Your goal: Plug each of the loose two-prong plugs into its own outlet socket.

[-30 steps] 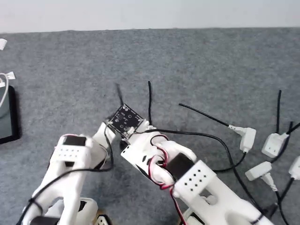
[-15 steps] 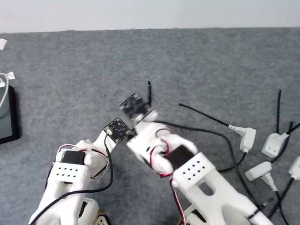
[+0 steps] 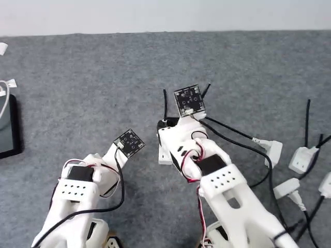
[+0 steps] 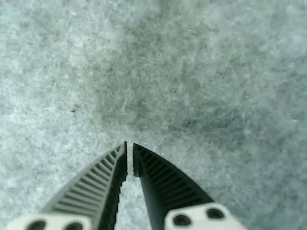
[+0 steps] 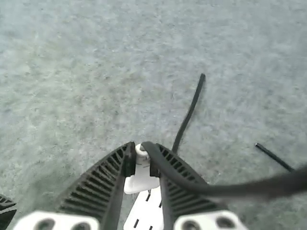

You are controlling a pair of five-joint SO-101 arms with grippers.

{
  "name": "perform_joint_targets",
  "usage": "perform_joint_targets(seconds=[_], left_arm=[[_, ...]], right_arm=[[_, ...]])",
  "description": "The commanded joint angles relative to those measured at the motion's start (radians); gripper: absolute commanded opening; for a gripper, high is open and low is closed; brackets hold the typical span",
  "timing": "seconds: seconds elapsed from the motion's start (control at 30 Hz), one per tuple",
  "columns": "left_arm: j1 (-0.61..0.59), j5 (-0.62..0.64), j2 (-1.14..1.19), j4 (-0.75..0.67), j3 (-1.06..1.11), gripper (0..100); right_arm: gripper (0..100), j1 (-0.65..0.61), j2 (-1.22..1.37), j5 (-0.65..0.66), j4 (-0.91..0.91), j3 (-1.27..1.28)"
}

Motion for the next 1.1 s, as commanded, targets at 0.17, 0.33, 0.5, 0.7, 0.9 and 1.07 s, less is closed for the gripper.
perform_joint_targets(seconds=[0.17, 0.33, 0.5, 0.7, 0.9, 1.07], left_arm=[[-0.015, 0.011, -0.012, -0.017, -0.012, 1], [-0.017, 0.011, -0.012, -0.017, -0.01, 1], [-0.017, 0.011, -0.012, -0.017, -0.01, 1], [-0.018, 0.011, -0.012, -0.017, -0.01, 1], [-0.051, 0.011, -0.012, -0.017, -0.012, 1], [-0.051, 0.011, -0.012, -0.017, -0.012, 1]], right_arm=[[0.8, 0.01, 0.17, -0.015, -0.159, -0.014], [0.8, 0.09, 0.104, -0.009, 0.088, -0.077], [0.8, 0.275, 0.097, 0.041, 0.338, -0.153], [0.8, 0.334, 0.176, 0.121, 0.381, -0.167], [5.6, 0.34, 0.346, 0.126, 0.504, -0.311], [9.5, 0.34, 0.515, 0.126, 0.584, -0.454]])
